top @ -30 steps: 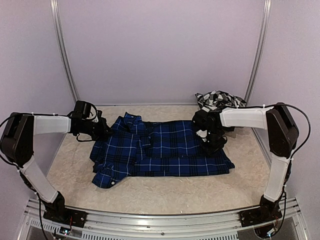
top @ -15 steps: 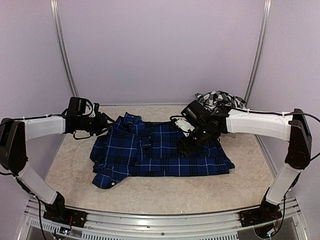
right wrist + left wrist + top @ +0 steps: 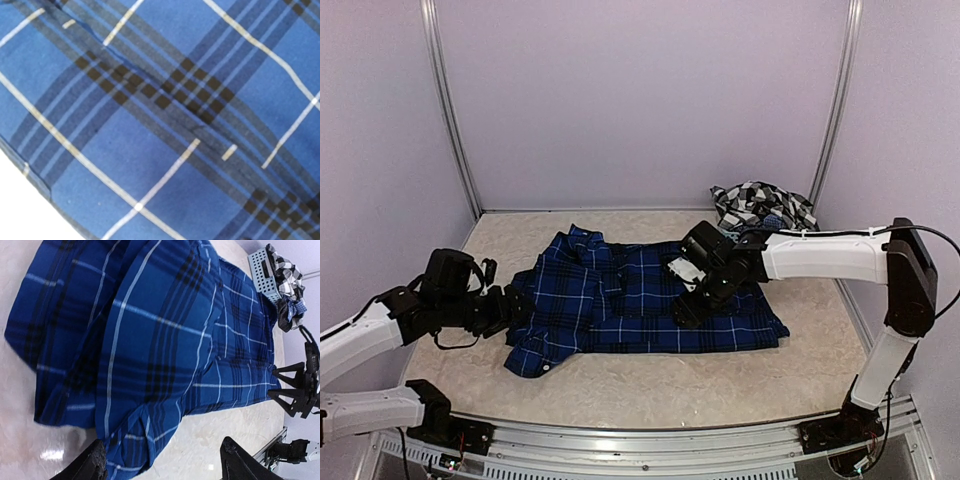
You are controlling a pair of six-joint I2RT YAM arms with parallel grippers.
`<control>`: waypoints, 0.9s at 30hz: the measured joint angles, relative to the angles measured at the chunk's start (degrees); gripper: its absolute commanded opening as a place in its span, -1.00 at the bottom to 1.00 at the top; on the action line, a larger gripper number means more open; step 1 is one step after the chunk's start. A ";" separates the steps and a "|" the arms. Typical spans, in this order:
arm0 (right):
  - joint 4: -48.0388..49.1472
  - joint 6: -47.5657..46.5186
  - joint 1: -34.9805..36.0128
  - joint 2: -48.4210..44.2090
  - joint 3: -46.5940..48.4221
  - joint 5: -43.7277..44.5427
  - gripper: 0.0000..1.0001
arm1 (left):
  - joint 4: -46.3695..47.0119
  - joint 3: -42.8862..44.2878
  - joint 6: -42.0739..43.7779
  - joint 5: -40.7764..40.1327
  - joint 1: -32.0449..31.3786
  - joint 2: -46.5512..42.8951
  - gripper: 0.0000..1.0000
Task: Fold and stack the long sleeve shirts
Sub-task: Pick up the sleeve from the center of the board.
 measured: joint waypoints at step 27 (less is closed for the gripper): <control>2.97 -0.02 0.66 0.04 -2.40 -4.48 0.23 | -6.88 -9.46 -17.38 -19.08 -17.35 2.01 -0.22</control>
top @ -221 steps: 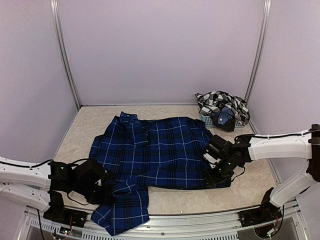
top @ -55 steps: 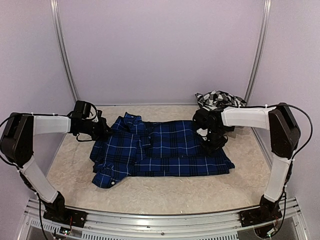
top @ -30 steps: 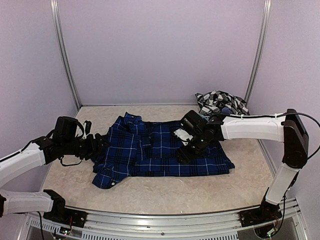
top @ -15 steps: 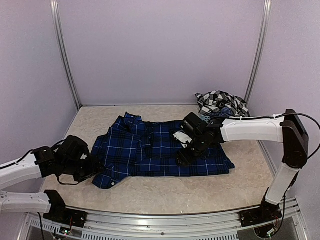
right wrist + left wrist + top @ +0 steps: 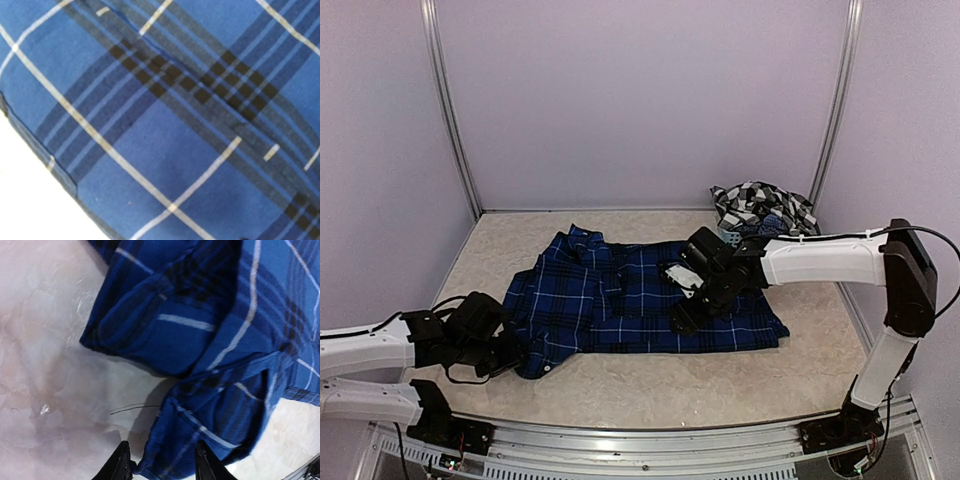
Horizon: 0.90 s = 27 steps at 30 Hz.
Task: Fold and stack the long sleeve shirts
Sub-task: Pick up the sleeve from the center of the board.
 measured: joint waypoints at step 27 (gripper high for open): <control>0.00 0.20 0.57 2.03 -0.68 -1.05 0.17 | 6.19 -4.61 -0.13 1.03 -0.28 1.36 -0.60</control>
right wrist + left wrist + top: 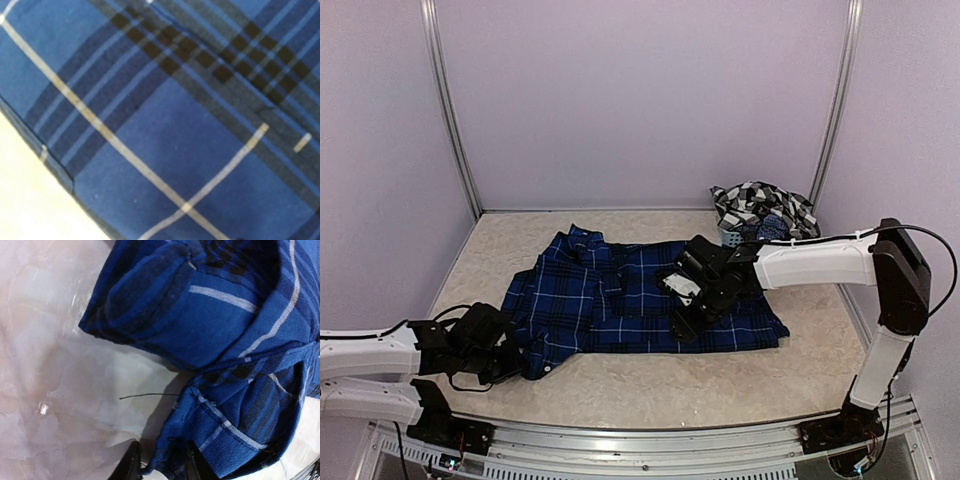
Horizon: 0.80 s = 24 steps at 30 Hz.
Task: Fold and stack the long sleeve shirts
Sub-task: Pick up the sleeve from the center of the board.
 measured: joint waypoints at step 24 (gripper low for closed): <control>1.14 0.74 0.17 -5.16 3.28 -4.74 0.35 | 9.40 22.32 0.02 10.64 -2.64 -6.12 -1.00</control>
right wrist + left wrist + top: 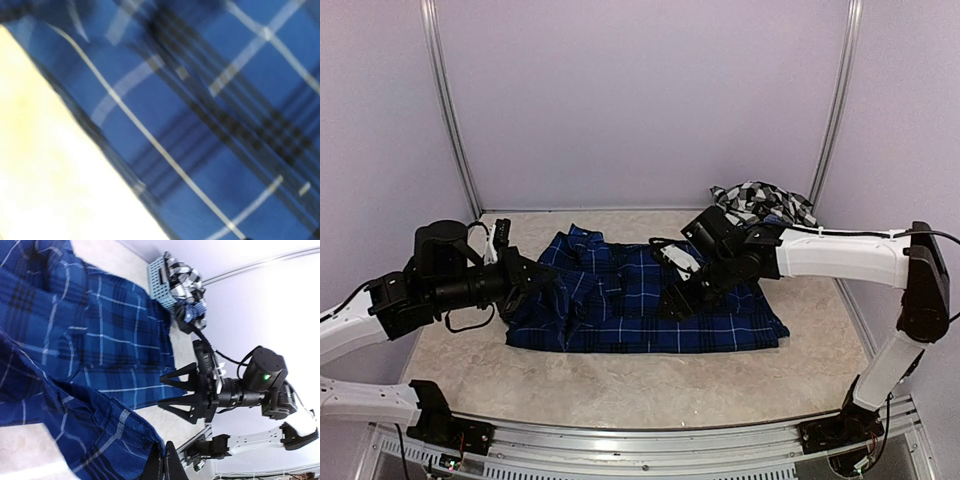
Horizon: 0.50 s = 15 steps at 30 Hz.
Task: Fold and stack the long sleeve shirts
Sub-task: Pick up the sleeve from the center of the board.
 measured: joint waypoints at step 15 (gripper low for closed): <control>12.07 4.09 6.51 -8.35 2.21 0.13 0.66 | 14.40 9.29 -0.42 4.83 -2.12 21.68 -1.00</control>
